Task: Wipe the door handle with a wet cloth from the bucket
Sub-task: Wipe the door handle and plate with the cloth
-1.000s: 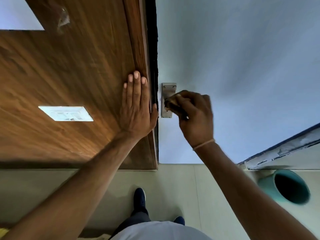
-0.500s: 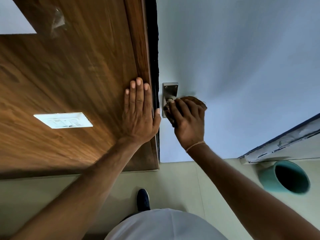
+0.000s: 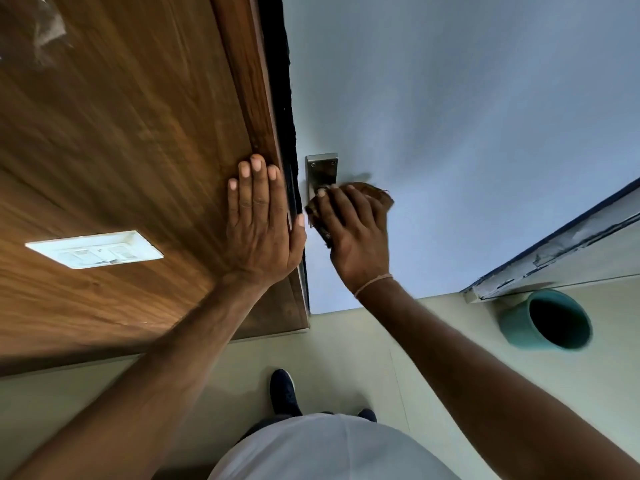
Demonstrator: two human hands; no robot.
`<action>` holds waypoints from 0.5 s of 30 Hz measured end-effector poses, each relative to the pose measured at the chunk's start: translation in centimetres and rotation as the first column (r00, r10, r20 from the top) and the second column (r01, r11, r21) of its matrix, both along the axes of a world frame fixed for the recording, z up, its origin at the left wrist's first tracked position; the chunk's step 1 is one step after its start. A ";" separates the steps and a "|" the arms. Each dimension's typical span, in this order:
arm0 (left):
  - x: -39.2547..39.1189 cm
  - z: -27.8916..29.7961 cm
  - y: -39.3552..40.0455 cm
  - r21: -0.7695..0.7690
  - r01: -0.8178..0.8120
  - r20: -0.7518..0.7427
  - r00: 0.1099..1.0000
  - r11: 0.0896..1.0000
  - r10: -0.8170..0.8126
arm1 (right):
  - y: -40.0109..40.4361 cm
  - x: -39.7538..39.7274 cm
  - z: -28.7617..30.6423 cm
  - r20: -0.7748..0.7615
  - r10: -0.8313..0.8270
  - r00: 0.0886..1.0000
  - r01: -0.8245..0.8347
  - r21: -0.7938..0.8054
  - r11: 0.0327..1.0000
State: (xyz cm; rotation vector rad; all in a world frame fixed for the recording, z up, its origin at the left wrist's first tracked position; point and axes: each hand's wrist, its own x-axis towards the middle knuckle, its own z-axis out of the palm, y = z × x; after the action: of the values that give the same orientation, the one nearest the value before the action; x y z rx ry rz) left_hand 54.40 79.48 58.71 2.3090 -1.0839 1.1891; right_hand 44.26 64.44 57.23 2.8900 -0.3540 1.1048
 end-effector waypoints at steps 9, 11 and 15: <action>-0.2 0.1 0.3 0.013 0.002 -0.008 1.000 1.000 -0.002 | -4.2 -2.4 0.0 0.057 -0.113 0.992 0.111 0.050 0.993; -0.1 0.1 0.3 0.025 -0.007 -0.005 1.000 1.000 0.007 | -1.8 -1.1 0.6 0.022 -0.039 0.999 0.039 0.023 0.999; -0.1 0.3 0.7 0.042 0.002 0.008 1.000 0.999 -0.002 | -1.3 -0.8 0.6 -0.049 0.043 0.998 -0.044 -0.022 0.999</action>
State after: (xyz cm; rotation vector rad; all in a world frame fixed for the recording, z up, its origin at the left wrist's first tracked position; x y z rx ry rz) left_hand 54.30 80.17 59.02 2.3363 -1.1244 1.1864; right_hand 43.47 63.10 57.88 2.9118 -0.2767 1.0349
